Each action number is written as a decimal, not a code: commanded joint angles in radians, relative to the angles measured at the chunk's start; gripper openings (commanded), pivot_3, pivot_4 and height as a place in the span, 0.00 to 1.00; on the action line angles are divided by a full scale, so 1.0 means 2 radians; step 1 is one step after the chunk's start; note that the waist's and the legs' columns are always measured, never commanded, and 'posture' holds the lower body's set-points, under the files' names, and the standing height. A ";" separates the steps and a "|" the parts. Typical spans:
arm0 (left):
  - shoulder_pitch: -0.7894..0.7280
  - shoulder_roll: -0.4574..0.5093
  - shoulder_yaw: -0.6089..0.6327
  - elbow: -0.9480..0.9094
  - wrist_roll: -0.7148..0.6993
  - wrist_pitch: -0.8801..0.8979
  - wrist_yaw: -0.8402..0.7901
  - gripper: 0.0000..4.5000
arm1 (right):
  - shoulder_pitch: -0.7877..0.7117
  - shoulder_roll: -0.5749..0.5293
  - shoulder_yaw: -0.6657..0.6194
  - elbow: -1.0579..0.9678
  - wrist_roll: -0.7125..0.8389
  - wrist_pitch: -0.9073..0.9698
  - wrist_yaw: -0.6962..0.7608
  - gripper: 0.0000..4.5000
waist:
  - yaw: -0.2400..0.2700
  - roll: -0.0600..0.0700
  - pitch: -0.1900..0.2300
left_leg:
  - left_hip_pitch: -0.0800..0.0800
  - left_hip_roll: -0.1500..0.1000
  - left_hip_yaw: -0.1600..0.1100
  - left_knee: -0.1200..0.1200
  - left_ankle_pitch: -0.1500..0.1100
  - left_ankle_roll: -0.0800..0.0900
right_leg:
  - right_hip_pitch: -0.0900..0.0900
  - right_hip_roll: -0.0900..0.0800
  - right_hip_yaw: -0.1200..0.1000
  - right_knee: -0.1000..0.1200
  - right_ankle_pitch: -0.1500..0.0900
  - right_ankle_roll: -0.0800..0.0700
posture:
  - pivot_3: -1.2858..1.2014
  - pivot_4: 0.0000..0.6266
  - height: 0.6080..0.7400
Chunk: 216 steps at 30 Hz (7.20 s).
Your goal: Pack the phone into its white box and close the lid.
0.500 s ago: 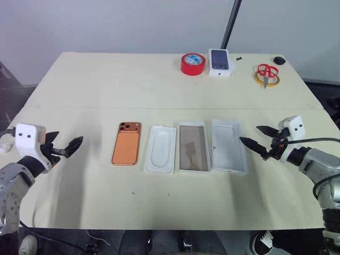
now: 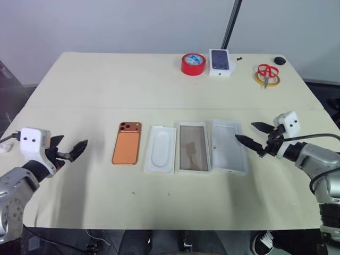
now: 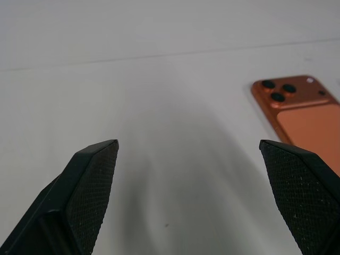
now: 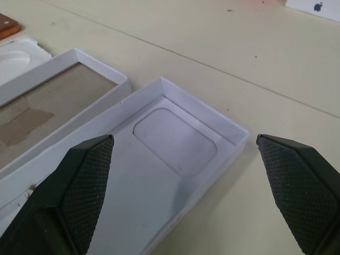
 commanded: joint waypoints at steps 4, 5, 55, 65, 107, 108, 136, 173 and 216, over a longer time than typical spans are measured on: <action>-0.058 -0.037 -0.110 -0.076 -0.038 0.057 0.017 0.99 | -0.022 -0.013 0.018 -0.073 0.012 0.009 0.011 1.00 | 0.001 0.000 0.000 | 0.000 0.000 0.000 0.000 0.000 0.000 | 0.000 0.000 0.000 0.000 0.000 0.000 | 0.52 0.24 0.62; -0.069 -0.048 -0.129 -0.084 -0.045 0.075 0.027 0.99 | -0.021 -0.014 0.025 -0.087 0.012 0.011 0.014 1.00 | 0.001 0.000 0.000 | 0.000 0.000 0.000 0.000 0.000 0.000 | 0.000 0.000 0.000 0.000 0.000 0.000 | 0.52 0.24 0.62; -0.260 -0.327 0.005 -0.040 -0.074 0.471 0.264 0.00 | -0.028 -0.064 0.306 -0.236 -0.119 0.047 0.073 0.14 | 0.000 -0.001 0.000 | 0.001 -0.001 -0.001 0.001 0.001 -0.001 | 0.002 0.000 0.000 0.000 0.000 0.000 | 0.52 0.24 0.62; -0.330 -0.288 0.085 -0.018 -0.101 0.471 0.290 0.00 | -0.058 0.001 0.364 -0.216 -0.186 0.018 0.044 0.01 | -0.001 -0.001 0.000 | 0.001 -0.001 -0.001 0.001 0.002 -0.003 | 0.002 0.001 0.000 0.001 0.000 0.000 | 0.52 0.24 0.62; -0.338 -0.336 -0.003 -0.016 -0.103 0.470 0.284 0.77 | -0.098 -0.006 0.232 -0.194 -0.144 0.044 0.046 0.71 | -0.002 -0.001 0.000 | 0.002 -0.001 -0.001 0.000 0.002 -0.004 | 0.002 0.000 0.000 0.001 0.000 0.000 | 0.52 0.24 0.62; -0.335 -0.326 -0.002 -0.021 -0.102 0.466 0.277 0.77 | -0.105 0.001 0.235 -0.189 -0.146 0.049 0.039 0.61 | -0.002 -0.001 0.000 | 0.002 -0.001 -0.001 0.000 0.002 -0.004 | 0.002 0.000 0.000 0.001 0.000 0.000 | 0.52 0.24 0.62; 0.025 0.015 -0.131 -0.135 -0.023 0.005 -0.110 0.77 | -0.249 0.220 0.334 0.096 -0.319 0.014 -0.196 0.01 | -0.003 -0.001 0.000 | 0.001 -0.001 0.000 0.000 0.000 -0.001 | 0.000 -0.001 0.000 0.001 0.000 -0.001 | 0.52 0.24 0.62; -0.184 -0.104 -0.052 0.010 -0.142 0.433 0.151 0.99 | -0.317 0.284 0.504 0.037 -0.334 0.124 -0.042 0.00 | 0.000 -0.001 0.000 | 0.001 -0.001 0.000 0.000 0.000 -0.001 | 0.000 -0.002 -0.001 0.001 0.000 0.000 | 0.52 0.24 0.62; -0.236 -0.217 0.158 0.090 -0.251 0.471 0.292 0.39 | -0.291 0.278 0.490 0.018 -0.348 0.123 -0.040 0.00 | -0.003 -0.002 -0.001 | 0.002 -0.001 -0.001 0.000 0.000 -0.001 | 0.001 -0.002 -0.001 0.001 0.000 0.000 | 0.52 0.24 0.62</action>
